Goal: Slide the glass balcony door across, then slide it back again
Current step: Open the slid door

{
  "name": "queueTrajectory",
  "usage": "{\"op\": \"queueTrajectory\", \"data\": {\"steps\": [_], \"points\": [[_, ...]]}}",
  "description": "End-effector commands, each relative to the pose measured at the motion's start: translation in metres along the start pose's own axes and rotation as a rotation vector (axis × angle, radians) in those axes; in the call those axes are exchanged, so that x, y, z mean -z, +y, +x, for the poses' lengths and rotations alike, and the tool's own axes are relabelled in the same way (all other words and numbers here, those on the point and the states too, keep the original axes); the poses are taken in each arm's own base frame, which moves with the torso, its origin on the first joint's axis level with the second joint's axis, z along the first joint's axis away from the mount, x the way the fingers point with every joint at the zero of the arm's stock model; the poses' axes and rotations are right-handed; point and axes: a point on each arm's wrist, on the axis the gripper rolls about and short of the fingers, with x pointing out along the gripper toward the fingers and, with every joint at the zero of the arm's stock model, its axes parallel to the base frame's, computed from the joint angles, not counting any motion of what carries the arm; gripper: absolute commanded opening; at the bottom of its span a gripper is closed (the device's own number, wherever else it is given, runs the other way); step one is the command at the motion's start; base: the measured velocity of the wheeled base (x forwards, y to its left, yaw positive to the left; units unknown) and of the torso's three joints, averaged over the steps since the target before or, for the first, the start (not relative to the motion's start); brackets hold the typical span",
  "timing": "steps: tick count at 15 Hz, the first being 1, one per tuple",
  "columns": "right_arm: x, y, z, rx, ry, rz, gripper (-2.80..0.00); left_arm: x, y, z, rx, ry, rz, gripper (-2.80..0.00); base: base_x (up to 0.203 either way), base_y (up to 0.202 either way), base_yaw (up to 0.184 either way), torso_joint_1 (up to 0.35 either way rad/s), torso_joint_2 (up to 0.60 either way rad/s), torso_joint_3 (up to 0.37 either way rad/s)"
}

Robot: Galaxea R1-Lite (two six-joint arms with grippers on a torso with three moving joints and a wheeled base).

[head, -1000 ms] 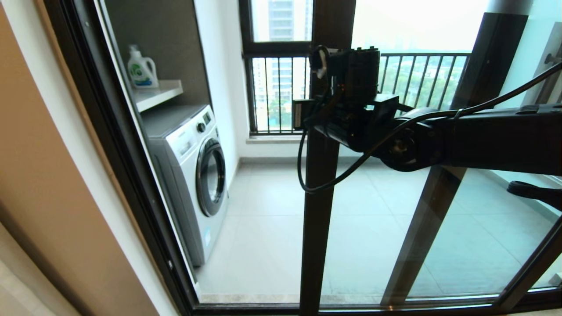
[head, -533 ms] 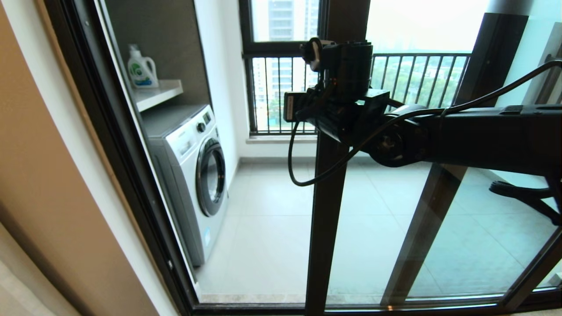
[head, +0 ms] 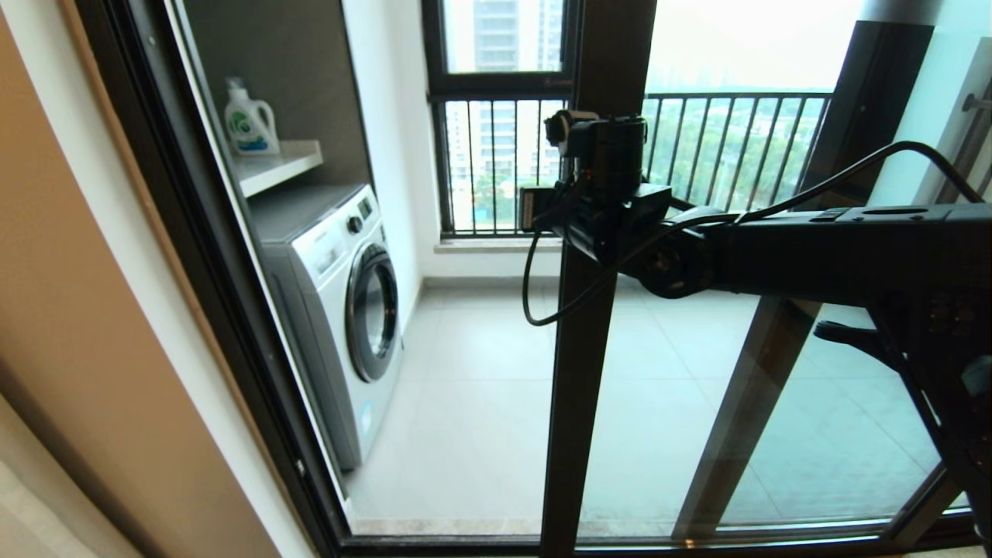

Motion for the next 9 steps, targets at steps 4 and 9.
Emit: {"op": "queueTrajectory", "data": {"steps": [4,9], "points": [[-0.007,-0.01,0.0,0.031,-0.028,0.01,-2.8,0.0,0.0,0.0,0.0,0.002,0.0,-2.8,0.0,0.0,0.0,0.0,0.0,0.0],[-0.015,-0.014,-0.012,0.04,-0.024,0.005,-2.8,0.0,0.0,0.0,0.001,0.002,0.0,-2.8,0.0,0.0,0.0,0.0,0.0,0.0]]}}
